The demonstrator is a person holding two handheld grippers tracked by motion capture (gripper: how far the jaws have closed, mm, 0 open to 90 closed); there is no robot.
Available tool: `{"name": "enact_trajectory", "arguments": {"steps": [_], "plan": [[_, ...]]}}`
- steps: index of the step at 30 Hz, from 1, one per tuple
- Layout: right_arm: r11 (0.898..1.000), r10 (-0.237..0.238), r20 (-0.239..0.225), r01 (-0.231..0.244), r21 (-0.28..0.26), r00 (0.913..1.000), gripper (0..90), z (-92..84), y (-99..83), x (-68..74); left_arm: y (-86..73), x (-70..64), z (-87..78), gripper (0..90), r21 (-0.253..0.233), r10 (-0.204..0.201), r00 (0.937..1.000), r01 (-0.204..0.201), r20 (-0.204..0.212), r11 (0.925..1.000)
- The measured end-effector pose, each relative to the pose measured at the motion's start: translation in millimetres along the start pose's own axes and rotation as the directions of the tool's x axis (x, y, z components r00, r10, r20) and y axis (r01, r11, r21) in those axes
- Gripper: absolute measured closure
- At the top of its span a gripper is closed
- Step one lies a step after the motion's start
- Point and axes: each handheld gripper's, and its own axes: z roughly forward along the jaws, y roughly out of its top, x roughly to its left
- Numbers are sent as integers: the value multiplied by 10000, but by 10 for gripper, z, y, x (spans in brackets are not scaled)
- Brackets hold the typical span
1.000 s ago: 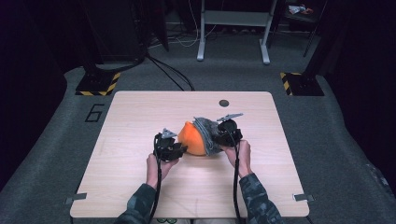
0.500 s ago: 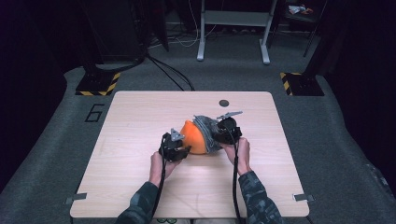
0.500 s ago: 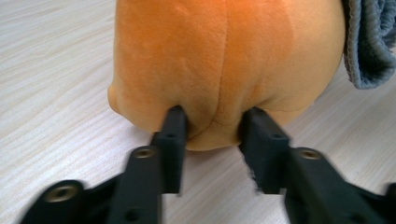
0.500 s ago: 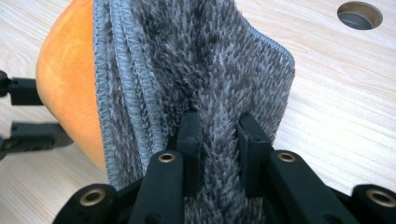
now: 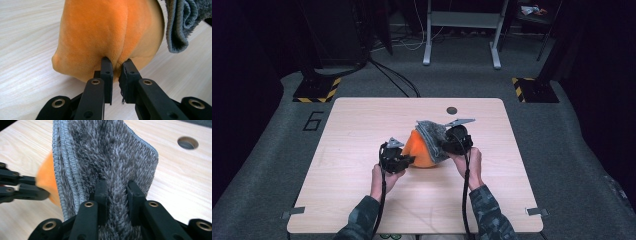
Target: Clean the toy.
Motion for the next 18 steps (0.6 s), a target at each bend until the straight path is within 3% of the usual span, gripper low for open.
{"name": "enact_trajectory", "arguments": {"steps": [2, 6, 14, 18], "plan": [[10000, -74, -30, 74, -9, 10000, 742, -17, 24, 44, 11, -18, -4, 816, 6, -149, 9999, 149, 59, 9999], [9955, -942, 7, 942, 97, 9955, 741, 12, 125, 256, 27, -43, 15, 808, 116, -28, 10000, 28, -68, 9999], [9867, -1571, 656, 1538, 527, 9854, 740, 167, 143, 347, 42, -74, 44, 805, 154, 117, 9996, -113, -275, 9998], [9865, -1568, 717, 1527, 586, 9850, 741, 185, 143, 332, 36, -79, 56, 806, 24, -115, 9995, 116, -286, 9999]]}}
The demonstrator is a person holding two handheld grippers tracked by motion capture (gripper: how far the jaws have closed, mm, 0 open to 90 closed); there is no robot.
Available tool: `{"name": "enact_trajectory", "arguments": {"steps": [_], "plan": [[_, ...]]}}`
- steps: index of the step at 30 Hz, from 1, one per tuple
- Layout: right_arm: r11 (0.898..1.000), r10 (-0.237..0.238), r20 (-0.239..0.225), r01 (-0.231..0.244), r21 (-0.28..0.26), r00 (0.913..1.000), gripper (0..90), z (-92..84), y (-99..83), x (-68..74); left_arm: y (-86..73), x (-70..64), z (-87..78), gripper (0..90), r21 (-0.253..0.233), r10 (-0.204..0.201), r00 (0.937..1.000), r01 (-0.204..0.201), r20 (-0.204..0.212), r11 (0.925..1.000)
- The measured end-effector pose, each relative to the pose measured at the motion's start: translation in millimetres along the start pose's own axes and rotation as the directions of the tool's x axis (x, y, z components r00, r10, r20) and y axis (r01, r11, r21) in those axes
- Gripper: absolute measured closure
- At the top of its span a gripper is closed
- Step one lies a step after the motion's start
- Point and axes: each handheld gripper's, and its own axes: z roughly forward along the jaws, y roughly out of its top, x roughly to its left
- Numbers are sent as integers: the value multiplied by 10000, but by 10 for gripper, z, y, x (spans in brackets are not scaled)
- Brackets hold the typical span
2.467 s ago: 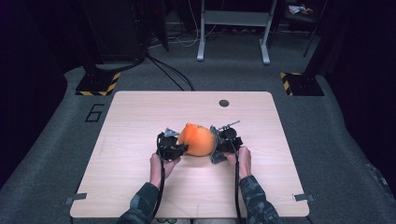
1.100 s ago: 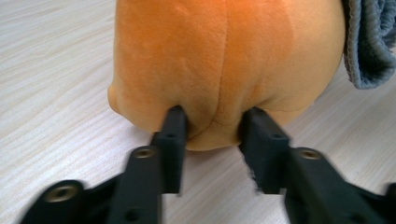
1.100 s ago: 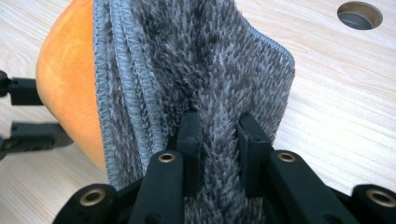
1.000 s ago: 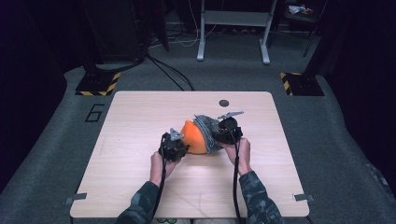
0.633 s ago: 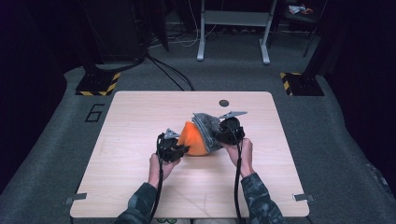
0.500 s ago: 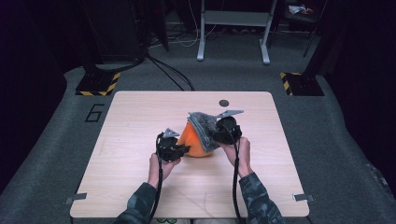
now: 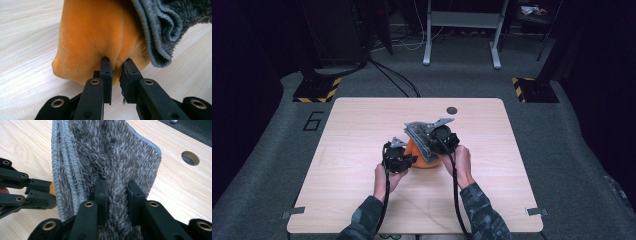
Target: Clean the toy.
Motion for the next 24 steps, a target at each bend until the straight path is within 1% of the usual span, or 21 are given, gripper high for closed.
{"name": "enact_trajectory", "arguments": {"steps": [1, 2, 3, 5, 6, 7, 9, 11, 13, 14, 15, 16, 18, 20, 22, 23, 24], "plan": [[10000, -50, -14, 50, 55, 10000, 741, 0, -6, -11, 1, 10, -1, 805, 31, 75, 10000, -75, 10, 10000], [10000, 90, 18, -90, 28, 10000, 741, 5, -12, -13, 1, 11, 1, 806, 33, 64, 10000, -64, 9, 10000], [10000, 10, -24, -10, 62, 10000, 741, 3, -22, -34, 1, 12, 0, 806, 35, 83, 10000, -83, -14, 10000], [9998, 192, -3, -192, 77, 9998, 741, 3, -49, -55, 0, 13, 2, 805, 61, -7, 10000, 7, 23, 10000], [9993, 357, -47, -356, 111, 9994, 741, 8, -79, -93, 0, 17, 3, 805, 69, -27, 10000, 27, 19, 10000], [9993, 357, -47, -356, 111, 9994, 741, 8, -79, -93, -2, 21, 6, 805, 25, -44, 10000, 44, -5, 10000], [9987, 473, -4, -473, 189, 9989, 740, 16, -125, -145, -6, 24, 11, 805, -32, -144, 9999, 144, 14, 9999], [9971, 692, 3, -691, 308, 9976, 740, 36, -190, -209, -9, 29, 12, 805, -6, -182, 9998, 182, 8, 9998], [9964, 758, 7, -758, 368, 9971, 740, 44, -216, -235, -11, 30, 14, 804, 10, -165, 9999, 165, 3, 9999], [9946, 919, 34, -920, 471, 9958, 740, 51, -242, -252, -12, 30, 15, 804, 8, -161, 9999, 161, 8, 9999], [9927, 1016, 22, -1016, 646, 9948, 739, 77, -295, -312, -13, 30, 20, 804, -38, -212, 9998, 212, 28, 9998], [9927, 1016, 22, -1016, 646, 9948, 739, 77, -295, -312, -14, 32, 21, 804, -51, -205, 9998, 205, 11, 9998], [9902, 1053, 176, -1065, 899, 9943, 739, 107, -353, -364, -18, 40, 21, 804, -57, -292, 9996, 292, -5, 9996], [9871, 1174, 218, -1191, 1070, 9928, 739, 162, -426, -418, -21, 50, 20, 804, 0, -190, 9998, 190, 17, 9998], [9821, 1349, 230, -1368, 1293, 9906, 739, 221, -497, -463, -26, 50, 23, 804, -12, -159, 9999, 159, 21, 9999], [9762, 1547, 232, -1564, 1501, 9877, 739, 281, -557, -493, -27, 50, 23, 804, -4, -157, 9999, 157, 16, 9999], [9762, 1547, 232, -1564, 1501, 9877, 739, 281, -557, -493, -27, 49, 24, 804, -12, -163, 9999, 163, 17, 9999]]}}
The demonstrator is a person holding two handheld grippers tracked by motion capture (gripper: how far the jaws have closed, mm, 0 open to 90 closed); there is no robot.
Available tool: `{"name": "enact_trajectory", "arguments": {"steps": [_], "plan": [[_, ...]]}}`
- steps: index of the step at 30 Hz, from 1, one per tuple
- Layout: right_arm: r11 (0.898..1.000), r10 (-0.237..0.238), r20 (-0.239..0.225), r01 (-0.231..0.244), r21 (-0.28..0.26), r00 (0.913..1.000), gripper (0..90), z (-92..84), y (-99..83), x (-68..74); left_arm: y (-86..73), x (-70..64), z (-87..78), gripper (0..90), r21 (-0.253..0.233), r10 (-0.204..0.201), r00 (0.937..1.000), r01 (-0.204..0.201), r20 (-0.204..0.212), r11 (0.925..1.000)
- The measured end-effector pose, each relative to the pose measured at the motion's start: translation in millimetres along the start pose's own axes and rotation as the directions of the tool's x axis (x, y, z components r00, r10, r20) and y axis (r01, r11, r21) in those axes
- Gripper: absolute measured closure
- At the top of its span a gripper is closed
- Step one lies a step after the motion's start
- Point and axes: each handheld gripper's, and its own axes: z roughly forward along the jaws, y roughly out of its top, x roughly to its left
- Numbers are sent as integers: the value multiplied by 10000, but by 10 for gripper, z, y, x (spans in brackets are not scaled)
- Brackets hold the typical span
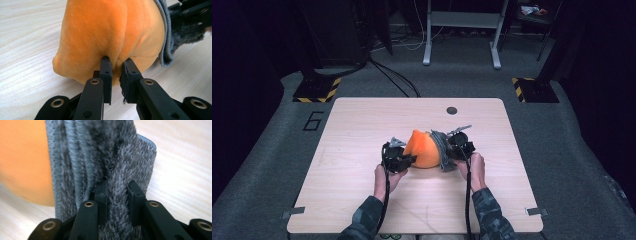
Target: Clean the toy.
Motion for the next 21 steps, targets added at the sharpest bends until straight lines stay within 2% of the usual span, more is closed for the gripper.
{"name": "enact_trajectory", "arguments": {"steps": [7, 9, 10, 12, 16, 17, 18, 19, 21], "plan": [[9960, 325, -168, -310, 838, 9993, 737, 280, -123, -72, -8, -10, -1, 803, -106, 25, 9999, -26, -107, 9999], [9953, 582, -347, -553, 793, 9977, 737, 295, -143, -98, -7, -9, -4, 803, -100, 13, 10000, -14, -80, 9999], [9959, 528, -262, -507, 753, 9983, 737, 275, -139, -113, -6, -8, -7, 803, -97, 19, 10000, -20, -82, 10000], [9960, 622, -201, -608, 647, 9979, 738, 184, -124, -142, -4, -7, -12, 803, -161, 59, 9999, -61, -126, 9999], [9985, 545, -248, -547, -63, 9982, 738, -127, -32, -193, -9, -16, -18, 802, -163, 55, 9999, -58, -145, 9999], [9978, 378, -314, -395, -537, 9988, 737, -292, 57, -157, -9, -21, -19, 802, -163, 99, 9998, -102, -164, 9998], [9972, 198, -318, -220, -711, 9993, 737, -366, 108, -124, -7, -27, -17, 802, -189, 152, 9997, -156, -193, 9997], [9972, 198, -318, -220, -711, 9993, 737, -366, 108, -124, -6, -35, -17, 802, -178, 183, 9996, -187, -234, 9997], [9959, -112, -410, 74, -904, 9991, 737, -473, 210, -31, -5, -41, -17, 802, -179, 269, 9993, -274, -243, 9995]]}}
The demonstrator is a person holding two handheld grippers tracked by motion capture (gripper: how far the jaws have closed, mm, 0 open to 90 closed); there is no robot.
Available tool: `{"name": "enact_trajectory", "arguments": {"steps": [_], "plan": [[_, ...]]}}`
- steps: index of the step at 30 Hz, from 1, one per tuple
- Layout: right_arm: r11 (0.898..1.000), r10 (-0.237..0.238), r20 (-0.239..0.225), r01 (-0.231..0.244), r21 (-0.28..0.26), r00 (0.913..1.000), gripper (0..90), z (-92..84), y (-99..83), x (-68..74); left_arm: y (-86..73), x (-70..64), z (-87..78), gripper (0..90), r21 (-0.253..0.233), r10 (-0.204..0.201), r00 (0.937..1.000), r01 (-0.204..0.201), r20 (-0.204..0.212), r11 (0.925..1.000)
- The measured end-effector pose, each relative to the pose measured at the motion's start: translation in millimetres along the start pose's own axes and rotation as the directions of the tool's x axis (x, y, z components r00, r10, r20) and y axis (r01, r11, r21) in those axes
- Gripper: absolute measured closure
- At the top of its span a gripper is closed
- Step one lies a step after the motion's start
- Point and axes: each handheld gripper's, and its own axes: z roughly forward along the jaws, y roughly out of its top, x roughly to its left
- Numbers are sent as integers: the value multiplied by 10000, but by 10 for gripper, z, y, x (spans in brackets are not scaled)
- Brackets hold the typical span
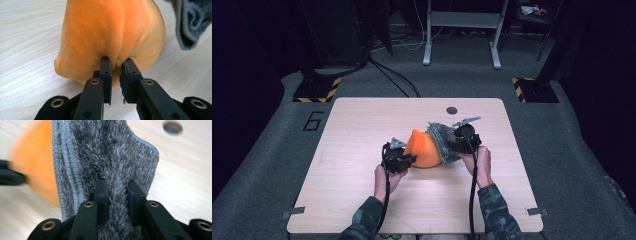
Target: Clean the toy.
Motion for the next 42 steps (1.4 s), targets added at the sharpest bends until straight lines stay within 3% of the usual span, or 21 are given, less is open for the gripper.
{"name": "enact_trajectory", "arguments": {"steps": [7, 12, 17, 18, 19, 24, 26, 27, 33, 34, 42], "plan": [[9950, -1003, -247, 1002, -33, 9947, 736, 14, 318, 297, 13, -29, -8, 802, 53, 302, 9995, -302, -59, 9995], [9914, -1308, -352, 1306, -100, 9908, 733, 70, 461, 461, 18, -53, -1, 802, -124, 388, 9992, -389, -20, 9992], [9864, -1645, -287, 1644, -85, 9860, 731, 165, 479, 552, 28, -68, 3, 805, -38, 709, 9975, -709, -48, 9975], [9888, -1492, -240, 1492, -6, 9885, 731, 185, 467, 573, 29, -61, 1, 805, 17, 735, 9973, -735, -9, 9973], [9842, -1769, -73, 1769, 22, 9842, 733, 219, 452, 565, 26, -60, 2, 806, 52, 739, 9973, -739, -47, 9973], [9849, -1692, 274, 1679, 424, 9852, 737, 229, 402, 581, 22, -69, 24, 808, 88, 595, 9982, -595, -22, 9982], [9823, -1853, 318, 1843, 321, 9822, 738, 232, 386, 540, 22, -67, 23, 808, 100, 556, 9984, -556, -13, 9984], [9852, -1656, 310, 1640, 496, 9857, 738, 219, 377, 533, 21, -63, 25, 807, 55, 530, 9986, -530, 23, 9986], [9878, -1498, 293, 1483, 478, 9883, 736, 215, 278, 383, 10, -50, 30, 806, -48, 346, 9993, -346, 105, 9994], [9914, -1222, 304, 1206, 510, 9920, 737, 213, 255, 367, 8, -49, 30, 807, -63, 323, 9994, -323, 104, 9995], [9939, -575, 438, 531, 966, 9974, 736, 281, 38, 142, -7, -17, 34, 807, -56, 150, 9998, -149, 139, 9999]]}}
